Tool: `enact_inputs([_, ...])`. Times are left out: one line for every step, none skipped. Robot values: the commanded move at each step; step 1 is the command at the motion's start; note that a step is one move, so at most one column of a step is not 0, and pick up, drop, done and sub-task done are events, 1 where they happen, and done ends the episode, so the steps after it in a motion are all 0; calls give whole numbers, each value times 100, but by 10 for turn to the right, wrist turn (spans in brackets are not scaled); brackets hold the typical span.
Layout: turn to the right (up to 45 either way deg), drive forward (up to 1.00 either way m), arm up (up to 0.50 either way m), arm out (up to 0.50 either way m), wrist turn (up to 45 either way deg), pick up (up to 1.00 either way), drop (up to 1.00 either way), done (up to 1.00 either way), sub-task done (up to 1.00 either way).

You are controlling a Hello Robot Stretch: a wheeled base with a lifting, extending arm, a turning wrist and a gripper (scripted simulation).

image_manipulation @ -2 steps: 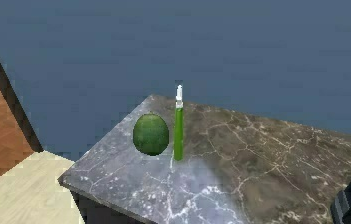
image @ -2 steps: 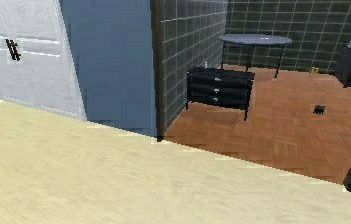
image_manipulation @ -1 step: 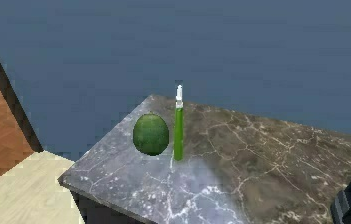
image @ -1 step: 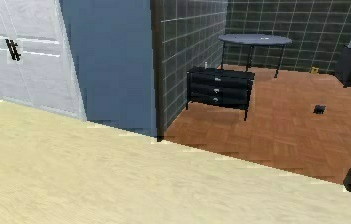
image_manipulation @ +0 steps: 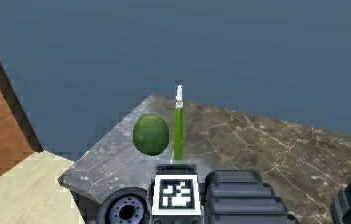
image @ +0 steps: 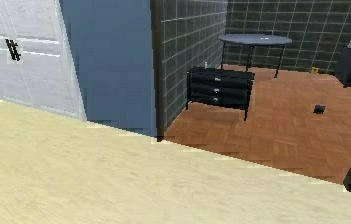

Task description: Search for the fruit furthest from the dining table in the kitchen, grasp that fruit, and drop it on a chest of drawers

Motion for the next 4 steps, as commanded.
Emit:
enact_inputs([0, 0, 0, 20, 0, 0, 0, 0, 0])
enact_inputs([0, 0, 0, 0, 450, 0, 0, 0, 0])
enact_inputs([0, 0, 0, 0, 450, 0, 0, 0, 0])
enact_inputs([0, 0, 0, 0, 450, 0, 0, 0, 0])
